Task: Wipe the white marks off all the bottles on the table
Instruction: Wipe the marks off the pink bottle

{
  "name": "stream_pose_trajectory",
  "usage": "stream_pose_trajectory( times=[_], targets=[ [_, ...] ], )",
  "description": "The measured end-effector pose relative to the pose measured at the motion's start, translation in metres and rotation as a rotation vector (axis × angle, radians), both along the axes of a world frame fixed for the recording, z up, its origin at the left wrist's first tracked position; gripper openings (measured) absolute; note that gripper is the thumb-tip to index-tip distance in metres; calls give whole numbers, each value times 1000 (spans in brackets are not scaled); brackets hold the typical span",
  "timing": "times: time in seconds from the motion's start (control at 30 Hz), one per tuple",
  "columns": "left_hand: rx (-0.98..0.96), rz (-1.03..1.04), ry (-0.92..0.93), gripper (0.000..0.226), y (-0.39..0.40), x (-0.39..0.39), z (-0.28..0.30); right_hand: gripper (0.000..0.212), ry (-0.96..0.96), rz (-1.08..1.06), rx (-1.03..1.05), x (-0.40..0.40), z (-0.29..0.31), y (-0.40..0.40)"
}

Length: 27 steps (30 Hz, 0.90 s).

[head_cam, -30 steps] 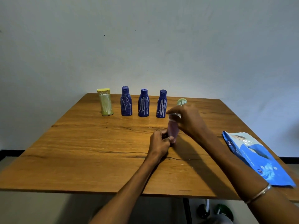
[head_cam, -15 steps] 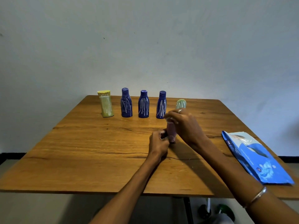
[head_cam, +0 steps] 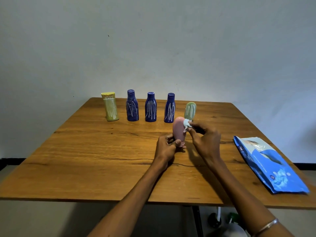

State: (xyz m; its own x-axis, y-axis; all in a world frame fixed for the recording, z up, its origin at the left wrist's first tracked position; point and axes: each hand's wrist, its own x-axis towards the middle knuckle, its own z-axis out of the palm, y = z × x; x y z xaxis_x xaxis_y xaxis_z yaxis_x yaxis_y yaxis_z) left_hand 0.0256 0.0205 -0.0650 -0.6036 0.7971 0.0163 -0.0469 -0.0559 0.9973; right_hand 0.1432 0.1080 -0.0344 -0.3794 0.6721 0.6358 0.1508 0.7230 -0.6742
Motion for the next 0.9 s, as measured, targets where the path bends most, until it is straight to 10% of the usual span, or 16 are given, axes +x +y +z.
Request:
stream_pose_trajectory(
  times=[0.9],
  targets=[
    [50,-148,-154,20,-6,-1,4,11,30,133,-336,10,-29,-30]
  ],
)
